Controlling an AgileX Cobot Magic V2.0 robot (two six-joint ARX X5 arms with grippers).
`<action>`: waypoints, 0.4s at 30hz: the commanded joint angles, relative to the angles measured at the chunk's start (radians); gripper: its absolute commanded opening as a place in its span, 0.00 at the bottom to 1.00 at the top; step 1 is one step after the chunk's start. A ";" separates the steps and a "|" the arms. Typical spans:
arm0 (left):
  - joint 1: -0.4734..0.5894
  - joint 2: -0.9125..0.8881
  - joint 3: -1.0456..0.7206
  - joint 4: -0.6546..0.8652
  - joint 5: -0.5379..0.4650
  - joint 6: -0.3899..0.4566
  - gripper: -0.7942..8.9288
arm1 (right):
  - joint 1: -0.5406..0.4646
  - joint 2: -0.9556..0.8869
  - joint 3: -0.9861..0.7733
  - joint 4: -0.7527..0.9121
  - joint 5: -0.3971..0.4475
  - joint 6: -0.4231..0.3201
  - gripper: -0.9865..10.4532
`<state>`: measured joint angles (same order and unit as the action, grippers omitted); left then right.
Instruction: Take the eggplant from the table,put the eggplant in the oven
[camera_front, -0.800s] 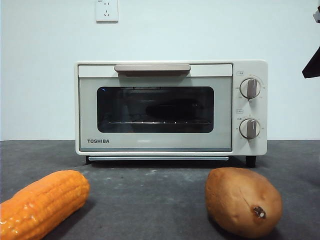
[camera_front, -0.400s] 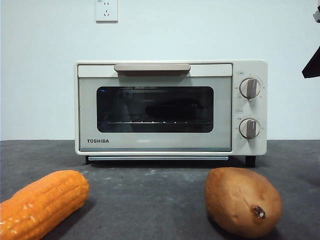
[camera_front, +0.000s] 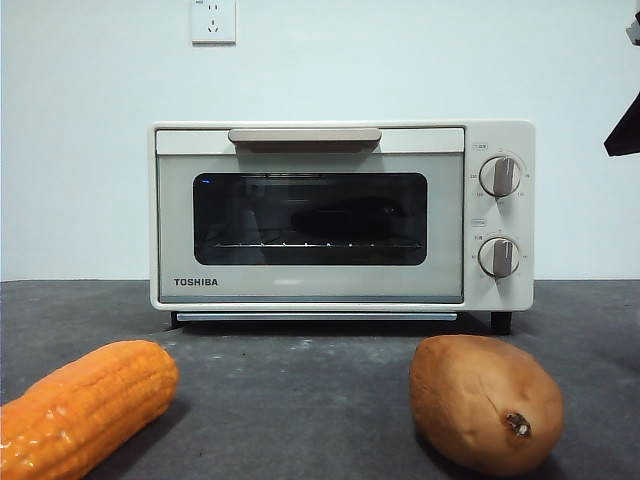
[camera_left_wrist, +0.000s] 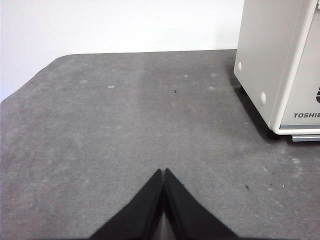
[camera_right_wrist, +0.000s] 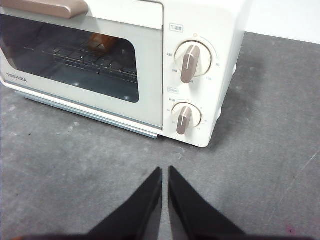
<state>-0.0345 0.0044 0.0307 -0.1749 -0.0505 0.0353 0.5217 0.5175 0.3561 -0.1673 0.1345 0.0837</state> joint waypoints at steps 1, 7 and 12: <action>0.002 -0.001 -0.021 0.018 0.000 0.005 0.09 | 0.004 0.002 0.009 0.010 0.005 0.010 0.09; 0.002 -0.001 -0.021 0.018 0.000 0.005 0.09 | 0.003 -0.045 0.008 0.004 0.011 0.006 0.09; 0.002 -0.001 -0.021 0.018 0.000 0.005 0.09 | -0.095 -0.213 0.004 0.010 0.064 -0.140 0.09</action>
<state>-0.0345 0.0044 0.0307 -0.1749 -0.0505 0.0357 0.4431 0.3229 0.3561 -0.1711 0.1917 0.0048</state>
